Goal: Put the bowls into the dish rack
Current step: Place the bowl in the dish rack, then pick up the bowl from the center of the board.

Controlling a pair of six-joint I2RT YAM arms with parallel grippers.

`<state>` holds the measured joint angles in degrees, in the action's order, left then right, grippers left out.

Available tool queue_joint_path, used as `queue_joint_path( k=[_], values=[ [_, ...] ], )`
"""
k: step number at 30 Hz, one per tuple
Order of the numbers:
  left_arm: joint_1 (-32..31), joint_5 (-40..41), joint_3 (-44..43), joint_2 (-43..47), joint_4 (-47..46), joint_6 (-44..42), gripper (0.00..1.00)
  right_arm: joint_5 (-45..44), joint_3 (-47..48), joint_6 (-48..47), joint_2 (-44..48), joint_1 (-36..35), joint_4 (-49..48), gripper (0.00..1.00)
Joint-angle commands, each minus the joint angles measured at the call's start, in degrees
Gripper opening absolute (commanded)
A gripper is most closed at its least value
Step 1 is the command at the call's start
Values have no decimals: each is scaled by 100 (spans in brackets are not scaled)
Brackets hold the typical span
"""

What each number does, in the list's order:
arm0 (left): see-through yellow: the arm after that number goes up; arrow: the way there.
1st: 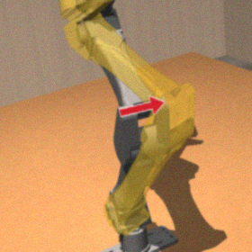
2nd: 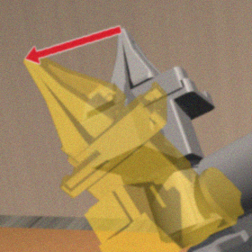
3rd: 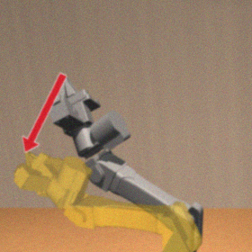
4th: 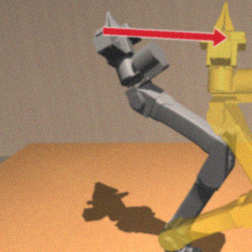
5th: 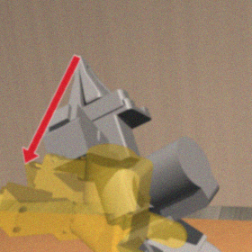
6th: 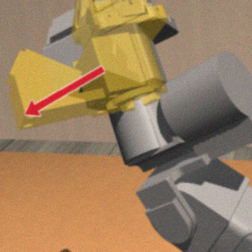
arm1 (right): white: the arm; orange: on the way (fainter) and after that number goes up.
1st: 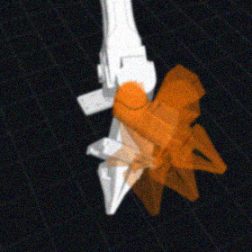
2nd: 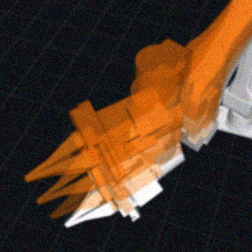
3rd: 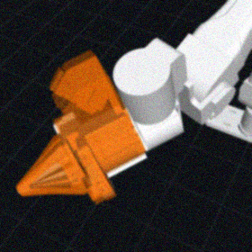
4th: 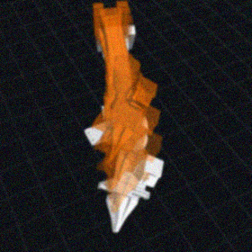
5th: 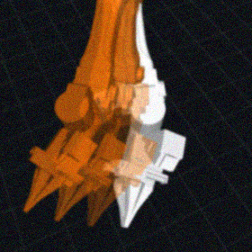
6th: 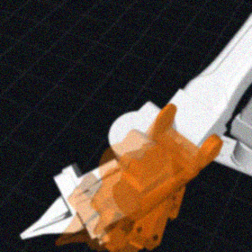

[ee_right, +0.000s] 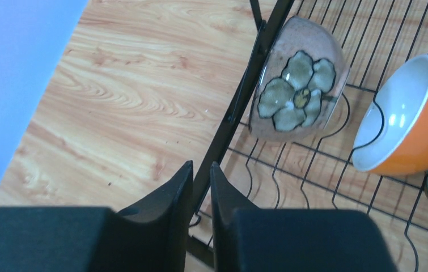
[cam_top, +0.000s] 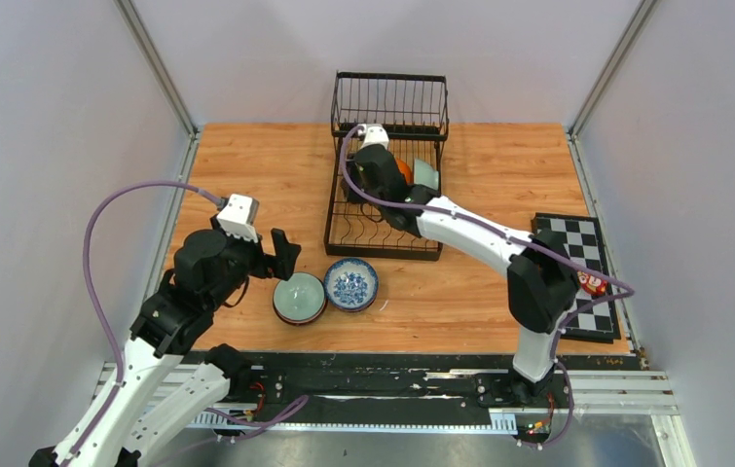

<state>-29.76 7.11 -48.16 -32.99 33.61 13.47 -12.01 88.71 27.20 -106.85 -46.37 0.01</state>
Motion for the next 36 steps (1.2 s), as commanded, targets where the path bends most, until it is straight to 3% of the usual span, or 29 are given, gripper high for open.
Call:
queue_joint_path(
  k=[1, 10, 18, 30, 36],
  values=[
    [-13, 37, 45, -61, 47, -73, 98, 347, -666, 25, 685, -117, -146, 22],
    [-21, -189, 6, -272, 64, 225, 98, 571, -2008, 29, 2053, -304, 258, 46],
    [-87, -479, 195, -583, -8, 630, 97, 805, -3004, -3, 2945, -372, 748, 60],
    [-795, -438, 278, -1680, -288, 1024, 89, 1108, -3594, 99, 3290, -460, 1236, 64],
    [-1214, 56, 162, -2321, -199, 1141, 83, 1079, -3769, 117, 3426, -460, 1297, 64]
  ],
)
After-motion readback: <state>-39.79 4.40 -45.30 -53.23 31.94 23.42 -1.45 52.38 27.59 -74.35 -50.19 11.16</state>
